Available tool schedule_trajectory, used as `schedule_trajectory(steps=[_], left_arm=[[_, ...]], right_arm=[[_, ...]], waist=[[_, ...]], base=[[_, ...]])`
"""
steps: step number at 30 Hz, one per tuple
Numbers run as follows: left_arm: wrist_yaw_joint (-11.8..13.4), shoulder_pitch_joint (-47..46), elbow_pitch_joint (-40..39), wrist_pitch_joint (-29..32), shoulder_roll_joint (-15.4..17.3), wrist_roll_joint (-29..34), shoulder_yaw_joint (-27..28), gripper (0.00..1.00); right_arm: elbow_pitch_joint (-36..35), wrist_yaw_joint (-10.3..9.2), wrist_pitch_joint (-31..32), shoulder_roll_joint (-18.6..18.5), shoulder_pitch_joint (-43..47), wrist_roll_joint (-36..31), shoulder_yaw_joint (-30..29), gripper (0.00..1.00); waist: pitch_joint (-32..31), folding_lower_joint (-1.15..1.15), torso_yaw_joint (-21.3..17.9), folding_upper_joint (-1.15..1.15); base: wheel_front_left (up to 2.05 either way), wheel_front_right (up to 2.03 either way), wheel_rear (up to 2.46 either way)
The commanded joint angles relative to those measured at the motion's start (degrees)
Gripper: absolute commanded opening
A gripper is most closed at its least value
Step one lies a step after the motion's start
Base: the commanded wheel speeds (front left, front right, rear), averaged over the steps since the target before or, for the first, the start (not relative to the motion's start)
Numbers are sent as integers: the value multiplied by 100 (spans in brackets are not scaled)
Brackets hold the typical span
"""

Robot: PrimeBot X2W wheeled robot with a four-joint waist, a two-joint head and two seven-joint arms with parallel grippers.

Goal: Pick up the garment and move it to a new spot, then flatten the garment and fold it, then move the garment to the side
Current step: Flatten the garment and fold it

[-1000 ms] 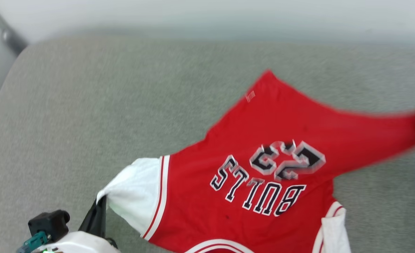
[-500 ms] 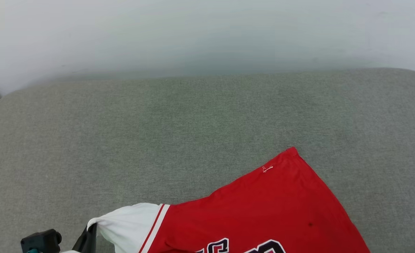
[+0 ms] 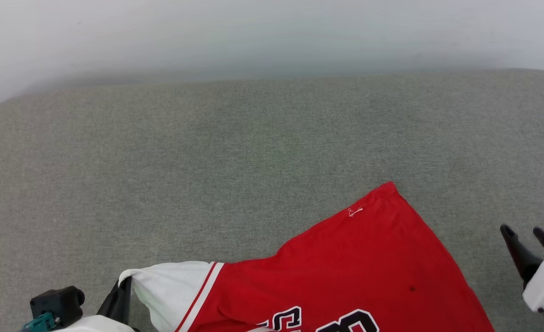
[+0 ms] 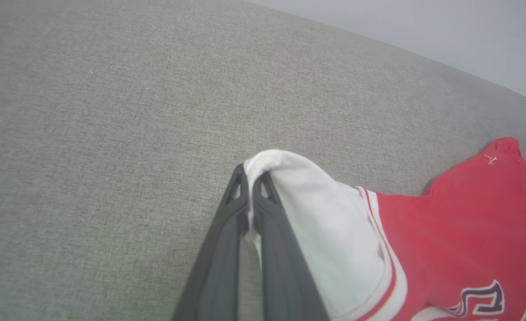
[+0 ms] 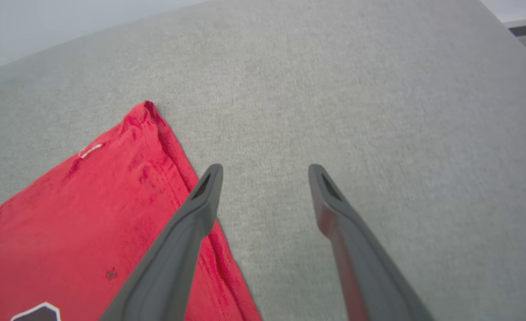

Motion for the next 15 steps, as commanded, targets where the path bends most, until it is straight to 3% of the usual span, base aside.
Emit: schedule_trajectory(steps=[1, 6, 15], left_arm=[[-24, -95, -16, 24, -1, 55, -20, 0], [-85, -363, -49, 66, -46, 121, -137, 0], [-301, -916, 13, -31, -167, 212, -298, 0]], right_arm=[[88, -3, -111, -67, -307, 24, 50, 100], [480, -2, 283, -196, -1238, 148, 422, 100], [864, -3, 2759, -141, -2597, -91, 1079, 100]], waist=[[99, 0, 82, 0], [319, 0, 211, 0], [918, 0, 503, 0]], base=[[0, 0, 0], [0, 0, 0], [0, 0, 0]])
